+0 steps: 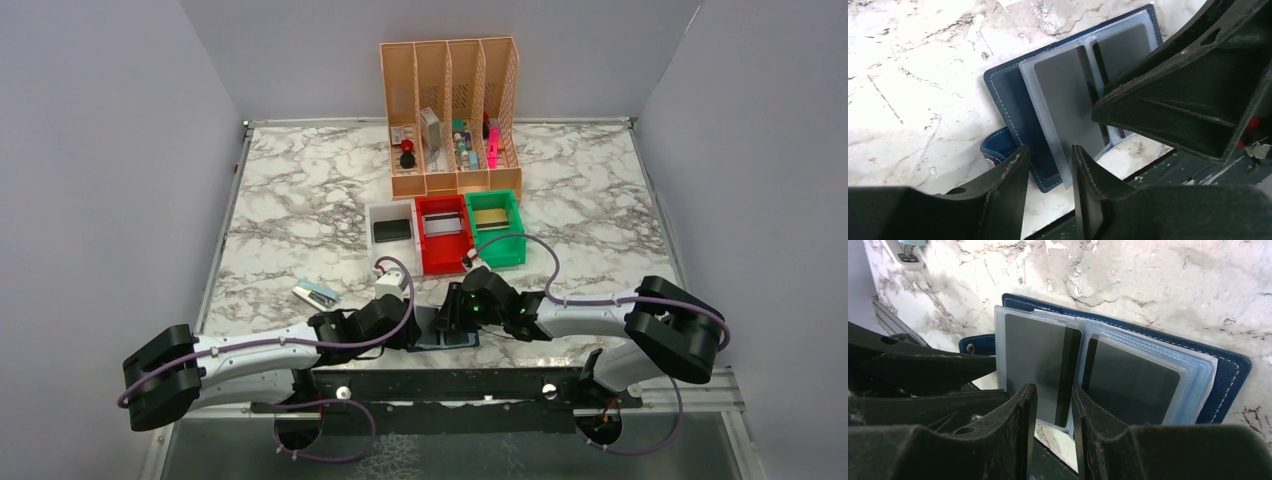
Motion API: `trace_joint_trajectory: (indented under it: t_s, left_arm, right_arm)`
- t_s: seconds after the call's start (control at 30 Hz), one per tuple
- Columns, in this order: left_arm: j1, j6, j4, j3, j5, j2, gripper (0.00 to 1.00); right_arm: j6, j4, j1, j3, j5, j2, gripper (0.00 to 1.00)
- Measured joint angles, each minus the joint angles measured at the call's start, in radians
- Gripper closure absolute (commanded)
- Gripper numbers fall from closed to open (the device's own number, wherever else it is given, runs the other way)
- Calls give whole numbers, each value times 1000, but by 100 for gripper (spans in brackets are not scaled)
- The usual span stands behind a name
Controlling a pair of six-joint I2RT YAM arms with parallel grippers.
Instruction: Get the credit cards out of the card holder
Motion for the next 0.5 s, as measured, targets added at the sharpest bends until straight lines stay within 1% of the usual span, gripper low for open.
trace_joint_trajectory:
  t_s: [0.13, 0.23, 0.5]
  left_arm:
    - [0, 0, 0, 0, -9, 25, 70]
    - [0, 0, 2, -2, -21, 27, 72]
    - [0, 0, 18, -15, -31, 48, 73]
  right_arm:
    - [0, -19, 0, 15, 1, 23, 64]
    - [0, -30, 0, 23, 1, 24, 64]
    - [12, -39, 0, 23, 10, 24, 64]
